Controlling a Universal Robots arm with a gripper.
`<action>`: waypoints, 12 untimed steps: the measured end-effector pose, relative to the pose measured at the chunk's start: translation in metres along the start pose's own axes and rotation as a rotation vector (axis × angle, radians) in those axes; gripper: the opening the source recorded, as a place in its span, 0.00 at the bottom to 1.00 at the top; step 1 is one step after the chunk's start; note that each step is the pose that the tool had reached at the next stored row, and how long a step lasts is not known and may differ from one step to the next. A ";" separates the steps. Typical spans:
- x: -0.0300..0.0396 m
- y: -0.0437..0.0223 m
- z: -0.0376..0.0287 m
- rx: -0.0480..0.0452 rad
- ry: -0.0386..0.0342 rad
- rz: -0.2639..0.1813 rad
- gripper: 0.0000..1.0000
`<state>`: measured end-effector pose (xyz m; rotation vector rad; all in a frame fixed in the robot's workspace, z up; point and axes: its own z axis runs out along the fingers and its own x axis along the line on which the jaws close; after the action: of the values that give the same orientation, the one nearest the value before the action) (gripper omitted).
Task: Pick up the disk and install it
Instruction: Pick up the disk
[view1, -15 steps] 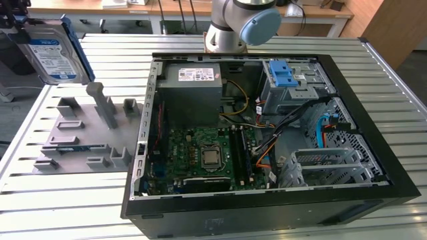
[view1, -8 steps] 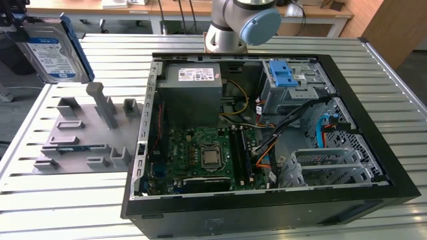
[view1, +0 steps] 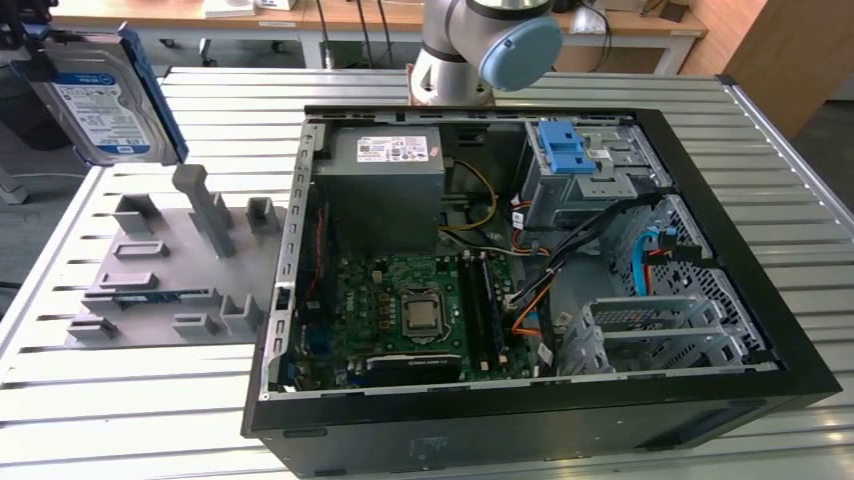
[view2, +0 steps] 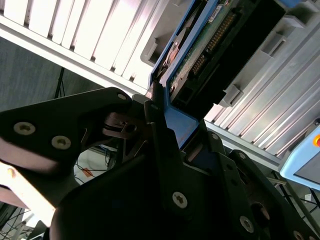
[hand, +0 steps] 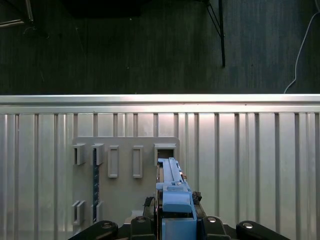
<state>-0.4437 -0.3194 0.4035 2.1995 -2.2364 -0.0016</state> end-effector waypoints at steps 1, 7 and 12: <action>0.0000 0.0000 -0.0003 0.0000 0.0000 0.000 0.36; 0.0000 0.0000 -0.0033 -0.0001 0.0000 0.000 0.36; 0.0000 0.0000 -0.0078 0.0000 0.0000 0.000 0.36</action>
<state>-0.4437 -0.3194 0.4113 2.1995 -2.2363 -0.0016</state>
